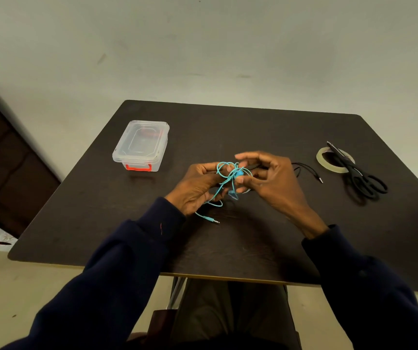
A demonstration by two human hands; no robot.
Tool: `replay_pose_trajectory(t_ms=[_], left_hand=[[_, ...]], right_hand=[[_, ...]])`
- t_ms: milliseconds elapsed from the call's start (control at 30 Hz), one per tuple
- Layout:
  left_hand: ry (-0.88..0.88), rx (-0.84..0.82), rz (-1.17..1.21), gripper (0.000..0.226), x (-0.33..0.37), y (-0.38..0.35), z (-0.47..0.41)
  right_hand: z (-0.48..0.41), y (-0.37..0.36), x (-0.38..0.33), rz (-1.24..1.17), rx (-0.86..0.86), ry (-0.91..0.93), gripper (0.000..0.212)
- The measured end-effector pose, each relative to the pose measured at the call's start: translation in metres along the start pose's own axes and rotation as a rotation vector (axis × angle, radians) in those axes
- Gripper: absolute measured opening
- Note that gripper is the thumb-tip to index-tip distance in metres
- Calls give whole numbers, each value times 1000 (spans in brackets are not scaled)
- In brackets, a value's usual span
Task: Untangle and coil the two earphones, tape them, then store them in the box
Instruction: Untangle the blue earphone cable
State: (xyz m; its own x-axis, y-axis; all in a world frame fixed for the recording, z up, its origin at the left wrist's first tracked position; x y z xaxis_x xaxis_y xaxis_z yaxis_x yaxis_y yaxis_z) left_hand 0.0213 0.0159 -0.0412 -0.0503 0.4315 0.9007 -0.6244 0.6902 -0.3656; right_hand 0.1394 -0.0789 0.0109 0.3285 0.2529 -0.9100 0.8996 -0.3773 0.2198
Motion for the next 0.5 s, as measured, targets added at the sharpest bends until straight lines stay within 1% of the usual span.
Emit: replay_pose_trajectory(t_ms=[67,100,200,267,400,500], left_hand=[[-28,15,-38,32,2,2,0],[-53,32,-74,31,5,4,1],[-135,74,-189,23,14,8,3],[-173,99,-232,16,17,8,5],[-226,173,-300,20,18,7,7],[-226,225,-306,21,18,7,7]], right_hand=[[1,-3,-1,26,-38,27,47],[1,-4,-1,54,-57,36,46],[2,-1,2,135,-102,43,36],[2,3,2,197,-103,39,32],[2,7,-1,285,-107,54,29],[3,10,0,294,-66,45,20]])
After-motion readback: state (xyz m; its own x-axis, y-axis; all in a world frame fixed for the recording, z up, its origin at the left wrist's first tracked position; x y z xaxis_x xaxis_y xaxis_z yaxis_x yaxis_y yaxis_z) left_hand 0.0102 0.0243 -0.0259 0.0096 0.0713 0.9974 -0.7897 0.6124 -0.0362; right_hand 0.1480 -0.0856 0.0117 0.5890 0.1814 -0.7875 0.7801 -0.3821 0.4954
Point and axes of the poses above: each hand's wrist, its own z-axis away from the middle knuckle, its own y-axis out of the back of the hand, x = y × z, the point moved 7 cm from there along -z, towards the middle knuckle, and after that the axes turned 4 degrees about y, right-handed, at the moved point
